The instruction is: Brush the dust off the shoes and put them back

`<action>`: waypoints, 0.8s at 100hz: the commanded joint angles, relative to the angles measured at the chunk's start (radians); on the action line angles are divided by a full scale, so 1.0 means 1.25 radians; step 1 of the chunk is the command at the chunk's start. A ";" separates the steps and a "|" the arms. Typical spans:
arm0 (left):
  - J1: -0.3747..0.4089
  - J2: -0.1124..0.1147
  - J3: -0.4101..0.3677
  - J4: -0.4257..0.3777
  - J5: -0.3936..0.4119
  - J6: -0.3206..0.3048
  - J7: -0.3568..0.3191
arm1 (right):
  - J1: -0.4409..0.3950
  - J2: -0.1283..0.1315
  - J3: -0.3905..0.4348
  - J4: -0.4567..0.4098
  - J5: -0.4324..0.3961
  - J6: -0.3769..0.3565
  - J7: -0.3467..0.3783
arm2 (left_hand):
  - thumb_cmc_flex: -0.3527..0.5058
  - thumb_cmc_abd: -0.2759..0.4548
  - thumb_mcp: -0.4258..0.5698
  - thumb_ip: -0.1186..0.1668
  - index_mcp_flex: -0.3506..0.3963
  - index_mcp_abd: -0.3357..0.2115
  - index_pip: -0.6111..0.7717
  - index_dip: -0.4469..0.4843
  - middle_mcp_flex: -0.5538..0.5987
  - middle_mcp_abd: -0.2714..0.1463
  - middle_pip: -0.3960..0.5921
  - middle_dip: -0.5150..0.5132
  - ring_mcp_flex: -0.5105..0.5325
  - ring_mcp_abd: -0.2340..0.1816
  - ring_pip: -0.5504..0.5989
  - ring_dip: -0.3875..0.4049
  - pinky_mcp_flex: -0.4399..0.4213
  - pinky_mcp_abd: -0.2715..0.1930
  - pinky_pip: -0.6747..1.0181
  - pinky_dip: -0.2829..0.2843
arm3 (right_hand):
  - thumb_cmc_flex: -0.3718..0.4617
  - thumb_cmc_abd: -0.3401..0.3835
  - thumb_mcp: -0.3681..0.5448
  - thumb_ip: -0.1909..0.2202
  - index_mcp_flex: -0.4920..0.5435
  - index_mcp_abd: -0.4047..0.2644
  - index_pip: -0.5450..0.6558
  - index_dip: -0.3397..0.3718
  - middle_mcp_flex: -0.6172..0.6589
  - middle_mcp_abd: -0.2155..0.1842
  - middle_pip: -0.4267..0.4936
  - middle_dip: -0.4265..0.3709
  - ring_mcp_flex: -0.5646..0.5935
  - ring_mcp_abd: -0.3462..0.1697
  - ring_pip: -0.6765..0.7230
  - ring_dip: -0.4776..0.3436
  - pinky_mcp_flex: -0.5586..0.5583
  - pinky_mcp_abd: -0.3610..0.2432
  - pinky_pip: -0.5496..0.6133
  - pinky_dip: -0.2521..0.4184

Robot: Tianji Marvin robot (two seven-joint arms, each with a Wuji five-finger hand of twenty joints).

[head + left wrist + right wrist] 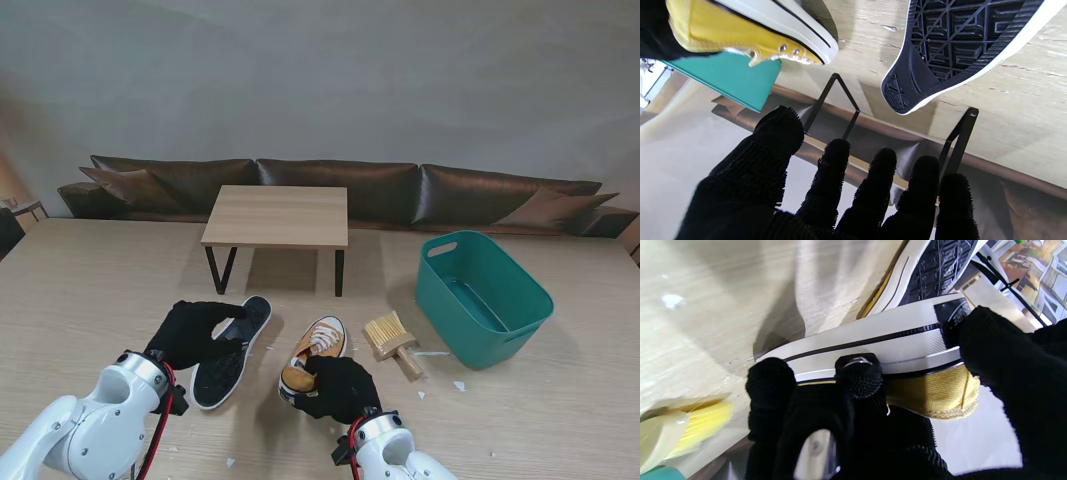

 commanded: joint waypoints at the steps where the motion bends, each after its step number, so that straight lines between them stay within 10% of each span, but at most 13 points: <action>1: 0.007 0.002 -0.001 -0.016 0.005 -0.007 -0.030 | 0.008 -0.011 0.002 -0.024 0.001 0.008 0.011 | 0.015 -0.016 0.026 -0.003 -0.021 -0.026 -0.014 -0.009 -0.032 -0.015 -0.009 -0.023 -0.039 -0.016 -0.028 -0.016 -0.012 -0.026 -0.052 -0.007 | 0.059 0.047 0.138 0.046 0.298 0.161 0.343 0.125 0.040 -0.076 -0.010 0.021 -0.010 -0.085 0.009 0.013 0.244 0.025 0.044 0.023; 80: -0.066 0.024 0.049 -0.005 0.006 -0.082 -0.133 | 0.033 -0.026 0.088 -0.223 0.139 0.107 0.058 | -0.128 -0.152 0.143 -0.028 -0.249 -0.057 -0.132 -0.145 -0.240 -0.087 -0.059 -0.124 -0.176 -0.116 -0.141 -0.112 -0.047 -0.138 -0.342 -0.042 | 0.079 0.039 0.134 0.046 0.302 0.183 0.330 0.137 0.039 -0.050 -0.011 0.034 -0.011 -0.060 0.024 0.019 0.235 0.046 0.053 0.048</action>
